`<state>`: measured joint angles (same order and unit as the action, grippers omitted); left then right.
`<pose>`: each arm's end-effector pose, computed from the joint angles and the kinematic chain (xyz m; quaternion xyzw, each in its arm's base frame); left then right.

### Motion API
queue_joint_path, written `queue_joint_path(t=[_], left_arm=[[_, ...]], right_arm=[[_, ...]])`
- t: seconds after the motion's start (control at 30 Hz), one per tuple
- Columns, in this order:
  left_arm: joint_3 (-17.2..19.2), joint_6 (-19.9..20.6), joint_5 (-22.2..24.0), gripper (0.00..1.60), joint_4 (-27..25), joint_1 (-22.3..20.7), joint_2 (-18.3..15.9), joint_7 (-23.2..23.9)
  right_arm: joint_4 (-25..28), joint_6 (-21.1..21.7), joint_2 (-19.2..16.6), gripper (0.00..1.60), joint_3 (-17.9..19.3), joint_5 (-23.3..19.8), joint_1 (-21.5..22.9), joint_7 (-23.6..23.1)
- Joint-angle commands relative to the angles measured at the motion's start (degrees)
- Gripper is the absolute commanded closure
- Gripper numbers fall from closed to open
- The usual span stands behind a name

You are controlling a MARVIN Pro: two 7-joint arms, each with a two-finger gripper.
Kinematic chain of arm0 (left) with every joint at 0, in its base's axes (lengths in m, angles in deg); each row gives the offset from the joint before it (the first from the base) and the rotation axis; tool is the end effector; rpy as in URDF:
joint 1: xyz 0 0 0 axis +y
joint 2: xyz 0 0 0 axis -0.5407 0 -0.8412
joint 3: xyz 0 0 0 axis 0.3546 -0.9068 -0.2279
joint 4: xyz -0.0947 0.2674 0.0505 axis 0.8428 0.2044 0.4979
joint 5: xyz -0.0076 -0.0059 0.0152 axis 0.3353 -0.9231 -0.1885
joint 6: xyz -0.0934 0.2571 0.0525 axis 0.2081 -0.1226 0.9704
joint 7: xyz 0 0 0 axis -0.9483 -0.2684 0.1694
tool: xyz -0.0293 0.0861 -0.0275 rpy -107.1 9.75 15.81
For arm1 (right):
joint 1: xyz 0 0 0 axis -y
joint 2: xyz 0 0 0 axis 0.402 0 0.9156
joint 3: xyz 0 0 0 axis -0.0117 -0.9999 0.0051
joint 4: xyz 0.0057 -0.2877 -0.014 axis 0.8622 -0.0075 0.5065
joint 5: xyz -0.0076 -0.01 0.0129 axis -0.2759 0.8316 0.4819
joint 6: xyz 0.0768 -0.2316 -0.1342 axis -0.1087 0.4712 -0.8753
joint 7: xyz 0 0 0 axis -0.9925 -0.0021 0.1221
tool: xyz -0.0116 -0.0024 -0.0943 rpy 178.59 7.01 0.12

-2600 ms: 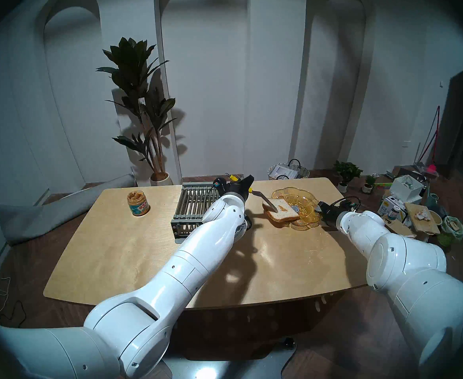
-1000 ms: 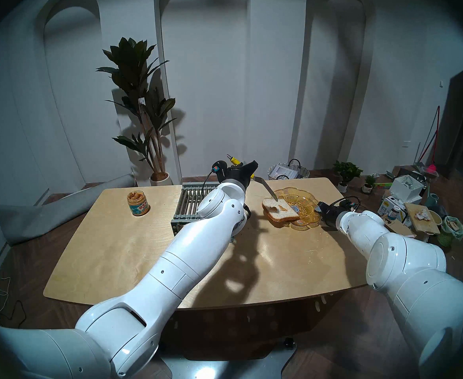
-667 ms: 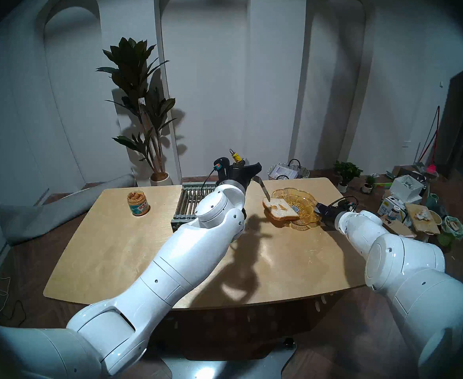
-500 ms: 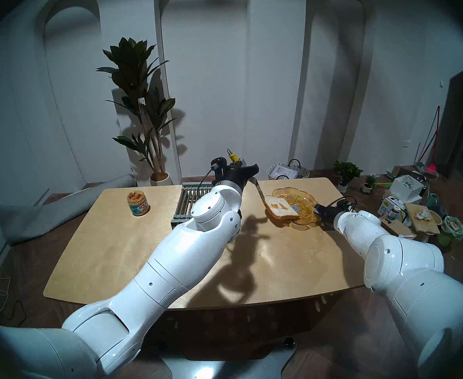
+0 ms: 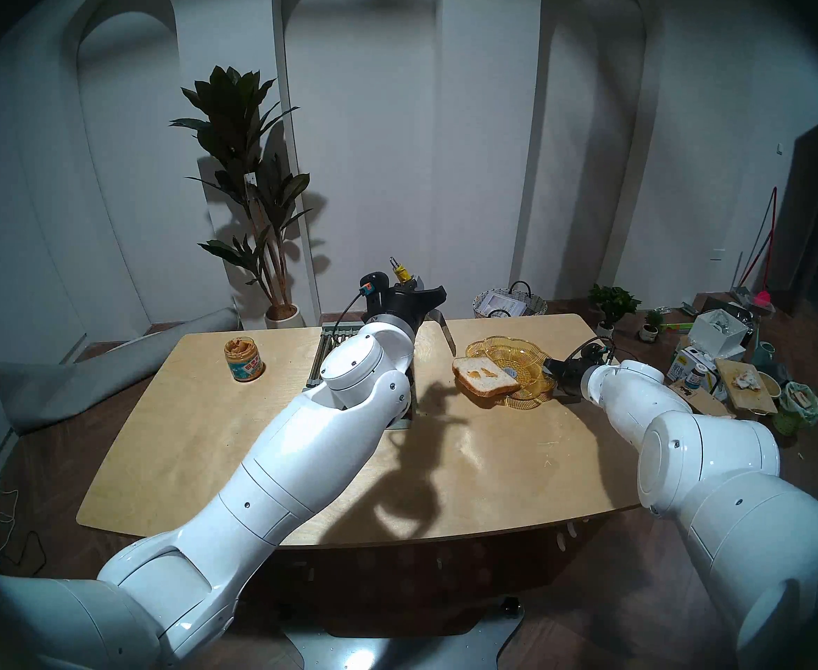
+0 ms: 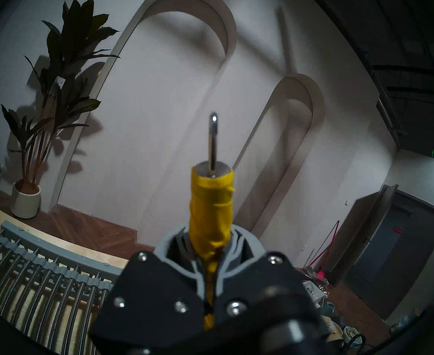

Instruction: Spread peanut butter over the slice of bread with the knife

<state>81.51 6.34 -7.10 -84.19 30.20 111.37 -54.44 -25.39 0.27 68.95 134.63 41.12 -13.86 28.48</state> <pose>0.4511 -0.1828 -0.1827 0.6801 0.0831 0.6787 0.2644 0.5184 -0.1933 -0.3340 -0.8586 0.1486 -0.4407 0.2157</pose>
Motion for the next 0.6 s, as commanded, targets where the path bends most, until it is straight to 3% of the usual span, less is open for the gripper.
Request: queue_joint_path(t=[0.0,0.3,0.57], left_arm=[[0.8,-0.4,0.7,1.6,-2.4,-0.5,0.1,0.4],[1.1,-0.4,0.9,1.6,-3.4,-0.2,-0.7,0.3],[2.1,-0.9,0.8,1.6,-4.9,-0.1,-1.8,0.1]], right_arm=[[2.0,0.7,0.7,0.0,-0.8,0.6,1.3,-0.8],[4.2,1.2,-0.1,0.0,-1.4,1.4,1.4,-1.6],[7.5,0.3,-3.5,0.0,-2.8,3.5,2.9,-1.3]])
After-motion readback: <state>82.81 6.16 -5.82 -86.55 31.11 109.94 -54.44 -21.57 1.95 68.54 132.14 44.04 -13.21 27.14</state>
